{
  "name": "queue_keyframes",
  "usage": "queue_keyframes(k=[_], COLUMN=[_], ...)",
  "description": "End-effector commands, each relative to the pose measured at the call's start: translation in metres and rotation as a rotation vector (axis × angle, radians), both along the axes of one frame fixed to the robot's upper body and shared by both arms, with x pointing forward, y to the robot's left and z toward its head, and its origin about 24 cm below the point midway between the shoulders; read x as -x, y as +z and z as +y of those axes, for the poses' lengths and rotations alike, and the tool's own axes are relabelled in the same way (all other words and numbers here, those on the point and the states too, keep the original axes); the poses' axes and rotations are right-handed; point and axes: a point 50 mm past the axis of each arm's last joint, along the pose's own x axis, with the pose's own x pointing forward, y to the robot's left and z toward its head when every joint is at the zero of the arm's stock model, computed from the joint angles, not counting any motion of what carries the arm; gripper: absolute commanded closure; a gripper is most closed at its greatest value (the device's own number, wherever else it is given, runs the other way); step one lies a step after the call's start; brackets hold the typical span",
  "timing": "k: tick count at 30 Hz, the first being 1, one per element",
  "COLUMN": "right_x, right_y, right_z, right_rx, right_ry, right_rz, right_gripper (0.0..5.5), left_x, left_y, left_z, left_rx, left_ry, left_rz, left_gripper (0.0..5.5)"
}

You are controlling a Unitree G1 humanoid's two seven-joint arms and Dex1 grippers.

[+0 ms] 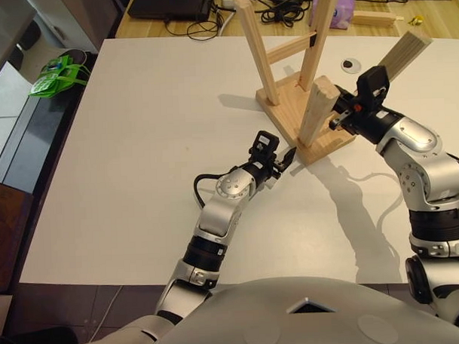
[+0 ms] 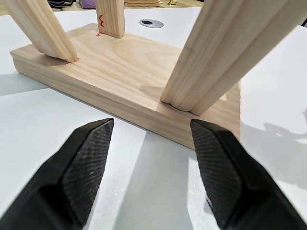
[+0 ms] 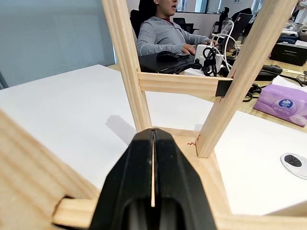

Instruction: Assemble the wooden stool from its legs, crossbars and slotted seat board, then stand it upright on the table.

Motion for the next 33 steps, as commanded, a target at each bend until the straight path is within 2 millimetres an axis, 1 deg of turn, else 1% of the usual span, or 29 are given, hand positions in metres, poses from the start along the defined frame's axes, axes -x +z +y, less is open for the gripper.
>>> queue_keyframes(k=[1, 6, 8, 9, 10, 12, 13, 16, 17, 18, 19, 20, 22, 28, 30, 31, 33], right_x=[-0.006, -0.012, -0.014, -0.015, -0.017, -0.018, -0.017, -0.004, 0.001, 0.005, 0.007, 0.007, 0.004, -0.009, -0.012, -0.013, -0.013], right_y=[0.025, 0.062, 0.073, 0.075, 0.070, 0.054, 0.032, -0.043, -0.063, -0.075, -0.081, -0.081, -0.074, -0.023, -0.003, 0.004, 0.008], right_z=[-0.002, -0.009, -0.011, -0.011, -0.011, -0.011, -0.010, -0.018, -0.022, -0.023, -0.024, -0.023, -0.021, -0.017, -0.018, -0.019, -0.024], right_rx=[-0.131, -0.271, -0.301, -0.294, -0.251, -0.164, -0.107, 0.049, 0.085, 0.107, 0.118, 0.111, 0.082, -0.083, -0.135, -0.152, -0.163], right_ry=[-0.045, -0.112, -0.128, -0.130, -0.130, -0.121, -0.083, -0.066, -0.077, -0.079, -0.078, -0.075, -0.073, -0.121, -0.154, -0.168, -0.185], right_rz=[-0.130, -0.307, -0.352, -0.359, -0.337, -0.261, -0.160, 0.137, 0.211, 0.255, 0.274, 0.268, 0.215, -0.089, -0.207, -0.248, -0.280], right_gripper=[5.49, 5.49, 5.49, 5.49, 5.49, 5.49, 5.49, 5.49, 5.49, 5.49, 5.49, 5.49, 5.49, 5.49, 5.49, 5.49, 5.49], left_x=[-0.001, -0.002, -0.002, -0.003, -0.003, -0.004, -0.004, -0.005, -0.005, -0.004, -0.004, -0.004, -0.004, -0.002, -0.002, -0.002, -0.003], left_y=[0.000, 0.001, 0.000, 0.000, 0.000, 0.001, 0.001, 0.001, 0.001, 0.001, 0.001, 0.001, 0.000, -0.001, -0.001, -0.001, -0.001], left_z=[0.001, 0.002, 0.002, 0.002, 0.002, 0.002, 0.002, 0.000, 0.000, 0.001, 0.001, 0.002, 0.003, 0.003, 0.004, 0.004, 0.004], left_rx=[-0.017, -0.020, -0.020, -0.019, -0.019, -0.019, -0.019, -0.018, -0.018, -0.020, -0.021, -0.023, -0.025, -0.028, -0.030, -0.031, -0.032], left_ry=[0.001, 0.002, 0.003, 0.003, 0.004, 0.003, 0.003, -0.003, -0.005, -0.005, -0.005, -0.005, -0.003, -0.008, -0.007, -0.007, -0.008], left_rz=[-0.004, -0.006, -0.006, -0.006, -0.007, -0.009, -0.009, -0.010, -0.010, -0.010, -0.009, -0.010, -0.009, -0.003, -0.003, -0.003, -0.003], left_gripper=[2.53, 2.53, 2.53, 2.53, 2.53, 2.53, 2.53, 2.53, 2.53, 2.53, 2.53, 2.53, 2.53, 2.53, 2.53, 2.53, 2.53])
